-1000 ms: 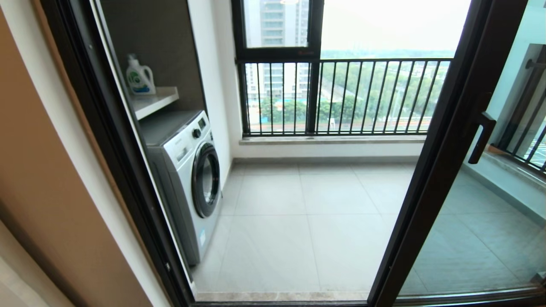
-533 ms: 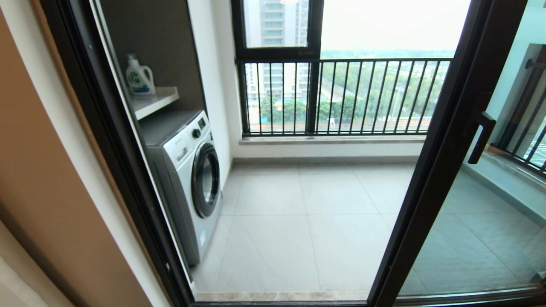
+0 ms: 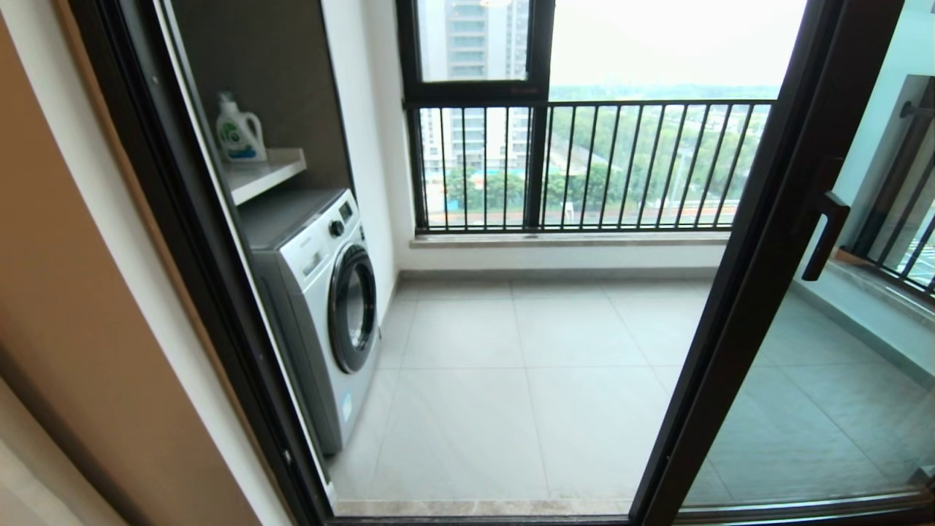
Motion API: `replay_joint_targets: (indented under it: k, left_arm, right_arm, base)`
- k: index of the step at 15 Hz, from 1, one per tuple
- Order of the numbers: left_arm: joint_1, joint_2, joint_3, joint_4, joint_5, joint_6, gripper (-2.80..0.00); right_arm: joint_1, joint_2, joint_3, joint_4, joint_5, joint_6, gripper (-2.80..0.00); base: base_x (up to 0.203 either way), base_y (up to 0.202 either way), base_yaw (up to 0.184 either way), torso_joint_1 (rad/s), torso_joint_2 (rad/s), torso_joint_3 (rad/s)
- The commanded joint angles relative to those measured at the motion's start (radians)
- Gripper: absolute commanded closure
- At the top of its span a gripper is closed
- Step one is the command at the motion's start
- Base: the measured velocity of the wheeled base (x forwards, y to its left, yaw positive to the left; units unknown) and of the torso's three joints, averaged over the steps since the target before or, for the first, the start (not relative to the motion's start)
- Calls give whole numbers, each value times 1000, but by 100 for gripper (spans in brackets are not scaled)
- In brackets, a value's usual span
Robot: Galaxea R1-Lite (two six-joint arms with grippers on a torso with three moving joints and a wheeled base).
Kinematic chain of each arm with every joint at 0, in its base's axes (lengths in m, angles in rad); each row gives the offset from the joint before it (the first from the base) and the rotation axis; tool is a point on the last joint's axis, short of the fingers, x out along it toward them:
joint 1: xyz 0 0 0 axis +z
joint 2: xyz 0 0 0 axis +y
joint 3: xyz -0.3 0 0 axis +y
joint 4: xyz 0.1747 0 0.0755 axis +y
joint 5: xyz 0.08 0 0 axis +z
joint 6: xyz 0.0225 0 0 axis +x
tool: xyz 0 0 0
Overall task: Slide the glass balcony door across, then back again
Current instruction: Close the slid door
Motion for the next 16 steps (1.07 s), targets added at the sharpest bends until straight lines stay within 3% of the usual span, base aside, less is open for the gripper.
replay_joint_targets:
  k: [1,5,7,10,13,16]
  left_arm:
    - [0,0,0,0,0,0,0]
    - [0,1,0,-1,0,0,0]
    - [0,0,0,0,0,0,0]
    - [0,0,0,0,0,0,0]
    - [0,0,0,0,1,0,0]
    - [0,0,0,0,1,0,0]
  right_arm:
    - [-71,102,-29,-39,12,0,0]
    - [-170,197,-82,-101,76,-4,0]
    - [-214,237,-129,-119,165,-1,0]
    - [-233,299,-184,-125,240,-1,0]
    - [-277,370,-240,-127,425,0,0]
    - [-280,484,-327,-158,462,0,0]
  base:
    - [0,0,0,0,0,0]
    - [0,0,0,0,0,0]
    - [0,0,0,0,0,0]
    - [0,0,0,0,0,0]
    - [0,0,0,0,0,0]
    - [0,0,0,0,0,0]
